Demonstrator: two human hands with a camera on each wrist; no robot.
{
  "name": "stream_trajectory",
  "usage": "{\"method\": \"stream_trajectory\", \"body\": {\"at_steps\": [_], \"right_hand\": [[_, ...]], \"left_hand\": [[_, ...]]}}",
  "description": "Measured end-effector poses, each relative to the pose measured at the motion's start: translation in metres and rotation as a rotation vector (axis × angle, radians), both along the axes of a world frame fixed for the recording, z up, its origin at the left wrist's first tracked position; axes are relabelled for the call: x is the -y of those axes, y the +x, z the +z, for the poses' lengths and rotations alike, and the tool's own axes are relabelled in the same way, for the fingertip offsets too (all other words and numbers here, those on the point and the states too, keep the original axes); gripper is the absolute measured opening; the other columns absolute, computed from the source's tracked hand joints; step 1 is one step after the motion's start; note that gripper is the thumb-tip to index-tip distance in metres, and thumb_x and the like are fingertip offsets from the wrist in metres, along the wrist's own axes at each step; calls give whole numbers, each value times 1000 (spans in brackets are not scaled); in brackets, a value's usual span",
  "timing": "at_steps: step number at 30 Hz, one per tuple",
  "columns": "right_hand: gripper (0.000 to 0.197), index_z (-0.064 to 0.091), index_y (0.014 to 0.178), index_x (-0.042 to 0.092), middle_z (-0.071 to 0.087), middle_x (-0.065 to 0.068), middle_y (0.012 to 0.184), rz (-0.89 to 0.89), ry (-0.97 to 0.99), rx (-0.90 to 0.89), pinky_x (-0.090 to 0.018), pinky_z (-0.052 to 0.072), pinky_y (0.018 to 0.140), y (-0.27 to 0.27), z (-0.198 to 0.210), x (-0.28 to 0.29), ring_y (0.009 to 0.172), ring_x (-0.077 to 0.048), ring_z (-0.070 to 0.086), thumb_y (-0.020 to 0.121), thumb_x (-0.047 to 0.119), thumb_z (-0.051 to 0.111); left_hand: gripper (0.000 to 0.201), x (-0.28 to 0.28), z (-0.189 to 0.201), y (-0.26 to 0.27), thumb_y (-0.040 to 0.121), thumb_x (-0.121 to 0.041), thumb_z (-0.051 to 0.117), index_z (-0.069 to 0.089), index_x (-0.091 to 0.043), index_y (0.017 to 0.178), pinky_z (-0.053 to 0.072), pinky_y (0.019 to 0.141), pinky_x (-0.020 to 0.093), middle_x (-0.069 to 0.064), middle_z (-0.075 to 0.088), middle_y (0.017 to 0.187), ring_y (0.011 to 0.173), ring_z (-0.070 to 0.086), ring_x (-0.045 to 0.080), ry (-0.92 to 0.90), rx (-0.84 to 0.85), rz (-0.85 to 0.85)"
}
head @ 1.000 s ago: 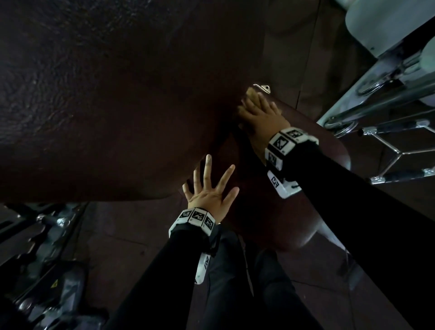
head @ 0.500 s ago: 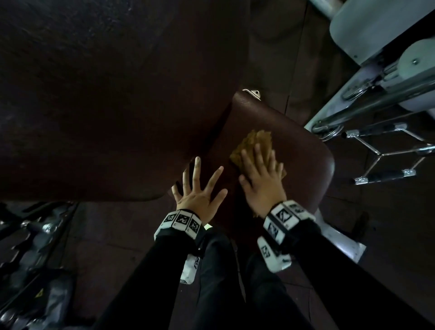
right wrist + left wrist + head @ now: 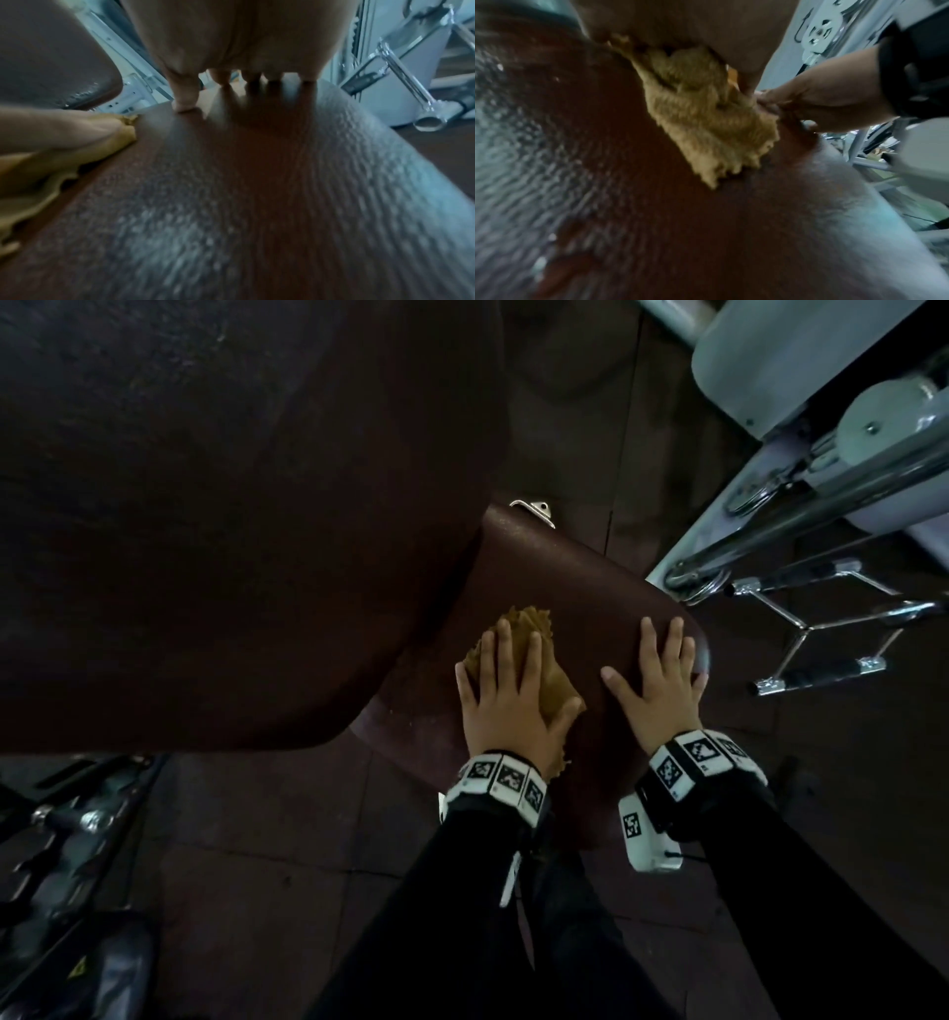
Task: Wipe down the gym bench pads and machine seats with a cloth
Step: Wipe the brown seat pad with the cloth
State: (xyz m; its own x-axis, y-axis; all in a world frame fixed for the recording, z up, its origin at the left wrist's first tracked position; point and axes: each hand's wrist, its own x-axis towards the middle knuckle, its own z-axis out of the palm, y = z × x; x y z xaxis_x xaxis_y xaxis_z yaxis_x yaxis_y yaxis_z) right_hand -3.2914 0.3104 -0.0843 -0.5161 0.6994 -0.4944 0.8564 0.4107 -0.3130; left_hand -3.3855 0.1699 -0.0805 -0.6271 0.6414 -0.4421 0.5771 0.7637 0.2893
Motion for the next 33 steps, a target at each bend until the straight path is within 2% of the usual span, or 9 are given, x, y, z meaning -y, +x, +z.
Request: {"method": "stream_trajectory", "body": {"at_steps": [7, 12, 14, 17, 20, 22, 26, 30, 33], "right_hand": [[75, -2, 148, 34, -17, 0, 156, 8, -1, -9, -52, -6, 113, 3, -5, -1, 144, -23, -14, 91, 54, 42], [76, -4, 148, 35, -19, 0, 156, 25, -4, 10, -52, -8, 112, 3, -7, -2, 144, -23, -15, 91, 56, 40], [75, -5, 148, 35, -21, 1, 156, 26, -9, 8, -52, -8, 112, 4, -8, -2, 143, -22, -16, 91, 57, 39], [75, -6, 148, 35, -22, 1, 155, 30, -4, 16, -52, -8, 112, 3, -8, -1, 143, -23, -16, 91, 57, 38], [75, -7, 147, 35, -23, 1, 155, 36, -15, 25, -52, -8, 112, 3, -8, -2, 143, -23, -17, 91, 58, 37], [75, -8, 147, 35, -23, 0, 155, 35, -22, 31, -51, -9, 113, 3, -7, -2, 143, -23, -17, 91, 58, 37], [75, -7, 147, 34, -22, 0, 155, 38, -23, 34, -52, -9, 112, 2, -5, -2, 143, -23, -17, 91, 57, 37], [75, -7, 147, 34, -23, 1, 155, 37, -36, 38, -51, -9, 112, 2, -3, -2, 143, -23, -17, 91, 57, 37], [75, -8, 147, 35, -24, 1, 155, 38, -39, 44, -51, -10, 112, 1, -3, -3, 143, -23, -18, 91, 57, 37]], "left_hand": [[73, 13, -10, -44, 93, -62, 24, 1, -26, 152, 2, 117, 47, 8, -6, 160, 147, -1, 25, 1, -138, 42], [70, 57, -10, -47, 94, -56, 27, 13, -20, 152, 29, 108, 47, 14, 30, 152, 133, 37, 34, 2, -148, 237], [70, 75, -11, -34, 94, -53, 28, 16, -14, 151, 25, 110, 51, 21, 34, 148, 133, 35, 39, -6, -140, 320], [69, 87, -10, 4, 96, -49, 29, 14, -10, 151, 13, 115, 57, 22, 10, 156, 144, 8, 40, 59, -71, 420], [68, 75, -8, 40, 95, -51, 20, 3, -14, 150, 7, 115, 59, 14, -11, 157, 145, -8, 37, 61, -7, 321], [65, 59, -10, 46, 96, -50, 21, -3, -19, 149, -3, 116, 55, 11, -14, 156, 144, -16, 33, 79, 3, 217], [64, 26, -10, 21, 97, -48, 24, 7, -19, 151, -10, 116, 47, 13, -5, 158, 144, -12, 35, 86, -80, 43], [63, 18, -15, -26, 99, -47, 19, -2, -20, 152, -1, 119, 47, 14, -8, 159, 145, -8, 35, 0, -143, 42], [64, 37, -16, -49, 99, -45, 26, 4, -16, 152, 17, 114, 45, 16, 15, 157, 141, 22, 34, -9, -137, 208]]}}
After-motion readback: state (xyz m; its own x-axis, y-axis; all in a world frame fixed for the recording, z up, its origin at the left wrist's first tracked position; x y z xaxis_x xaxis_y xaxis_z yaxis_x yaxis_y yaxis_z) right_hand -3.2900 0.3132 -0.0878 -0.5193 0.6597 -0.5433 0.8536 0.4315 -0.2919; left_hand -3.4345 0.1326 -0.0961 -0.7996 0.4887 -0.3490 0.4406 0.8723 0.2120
